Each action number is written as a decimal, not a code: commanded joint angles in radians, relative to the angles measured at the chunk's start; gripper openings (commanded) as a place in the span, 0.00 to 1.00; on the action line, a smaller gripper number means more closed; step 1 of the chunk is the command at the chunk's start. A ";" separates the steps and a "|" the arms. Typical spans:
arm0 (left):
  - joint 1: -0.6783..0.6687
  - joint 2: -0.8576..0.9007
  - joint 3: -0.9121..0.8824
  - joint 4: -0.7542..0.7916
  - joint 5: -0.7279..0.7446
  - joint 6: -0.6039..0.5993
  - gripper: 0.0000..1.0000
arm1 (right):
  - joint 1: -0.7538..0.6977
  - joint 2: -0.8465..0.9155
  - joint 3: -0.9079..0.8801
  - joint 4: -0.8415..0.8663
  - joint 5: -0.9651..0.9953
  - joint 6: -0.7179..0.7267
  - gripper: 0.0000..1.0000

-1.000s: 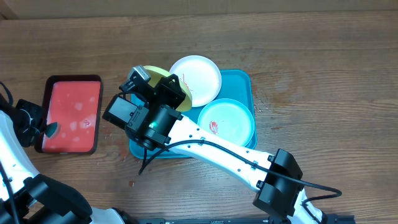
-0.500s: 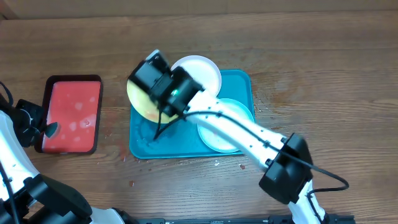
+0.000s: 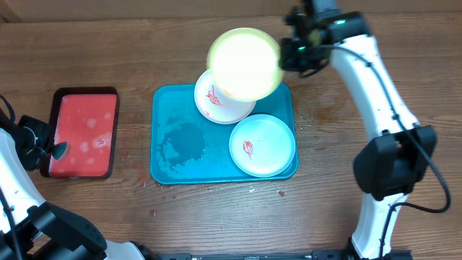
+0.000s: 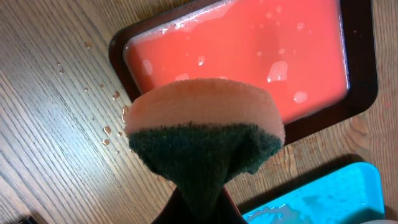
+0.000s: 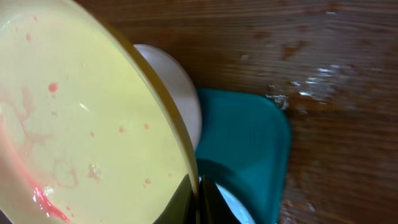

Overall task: Clean dirty plates on tray and stack at the side
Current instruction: 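Lift the yellow plate with the right gripper and place it right of the tray, then grasp the white plate rim with the right gripper and drag it toward the tray center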

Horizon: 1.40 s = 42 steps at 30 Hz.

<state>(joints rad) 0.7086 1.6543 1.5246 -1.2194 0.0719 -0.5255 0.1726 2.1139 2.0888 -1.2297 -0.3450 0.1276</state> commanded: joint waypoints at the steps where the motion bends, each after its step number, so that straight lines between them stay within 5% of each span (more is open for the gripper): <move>1: -0.003 -0.003 -0.011 0.001 0.009 -0.013 0.04 | -0.098 -0.045 0.005 -0.032 -0.045 0.004 0.04; 12: -0.037 -0.003 -0.011 0.012 0.007 -0.002 0.04 | -0.351 0.004 -0.028 -0.108 0.277 0.094 0.04; 28: -0.042 -0.003 -0.011 0.018 0.007 -0.002 0.04 | -0.375 0.005 -0.388 0.122 0.157 0.101 0.04; 35: -0.042 -0.003 -0.011 0.019 0.007 0.002 0.04 | -0.375 0.003 -0.383 0.105 0.122 0.132 0.24; 42: -0.042 -0.003 -0.011 0.023 0.008 0.002 0.04 | -0.356 -0.057 -0.296 0.039 -0.045 0.089 0.31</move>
<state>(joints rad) 0.6735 1.6543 1.5242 -1.2037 0.0723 -0.5251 -0.2047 2.1201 1.7180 -1.1942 -0.2634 0.2508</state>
